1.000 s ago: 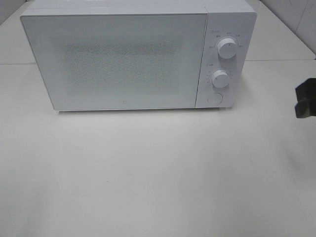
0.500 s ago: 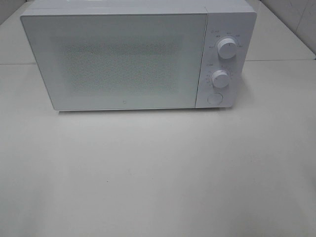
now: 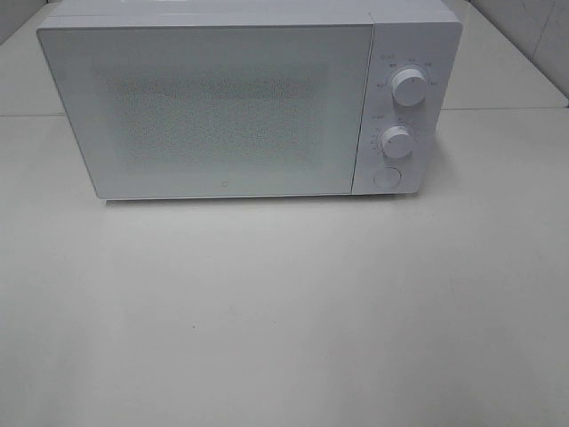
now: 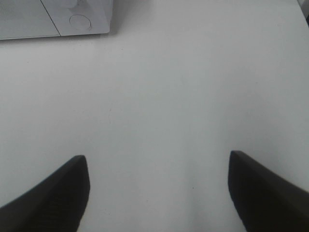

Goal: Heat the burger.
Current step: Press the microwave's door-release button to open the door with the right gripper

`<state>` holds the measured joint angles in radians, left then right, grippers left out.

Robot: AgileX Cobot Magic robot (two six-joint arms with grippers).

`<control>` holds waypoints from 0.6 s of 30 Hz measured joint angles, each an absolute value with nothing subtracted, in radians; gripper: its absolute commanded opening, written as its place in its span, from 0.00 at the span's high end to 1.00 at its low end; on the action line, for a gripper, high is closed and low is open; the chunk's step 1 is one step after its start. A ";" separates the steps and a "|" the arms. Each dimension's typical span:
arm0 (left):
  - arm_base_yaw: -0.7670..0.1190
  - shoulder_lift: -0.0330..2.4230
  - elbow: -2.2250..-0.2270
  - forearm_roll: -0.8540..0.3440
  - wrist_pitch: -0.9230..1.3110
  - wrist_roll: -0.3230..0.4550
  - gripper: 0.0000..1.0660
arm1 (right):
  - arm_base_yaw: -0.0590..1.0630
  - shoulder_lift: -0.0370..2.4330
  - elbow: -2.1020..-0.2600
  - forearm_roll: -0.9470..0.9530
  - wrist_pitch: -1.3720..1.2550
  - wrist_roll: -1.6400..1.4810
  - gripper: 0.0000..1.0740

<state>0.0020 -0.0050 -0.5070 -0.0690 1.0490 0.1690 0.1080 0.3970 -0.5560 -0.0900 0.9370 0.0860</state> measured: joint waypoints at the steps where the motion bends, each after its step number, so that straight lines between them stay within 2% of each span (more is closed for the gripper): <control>1: 0.002 -0.005 -0.507 -0.069 1.049 0.169 0.02 | 0.108 0.355 -0.553 -0.090 0.950 0.064 0.30; 18: 0.002 -0.005 -0.507 -0.069 1.049 0.169 0.02 | 0.108 0.035 -0.502 -0.090 1.001 0.041 0.30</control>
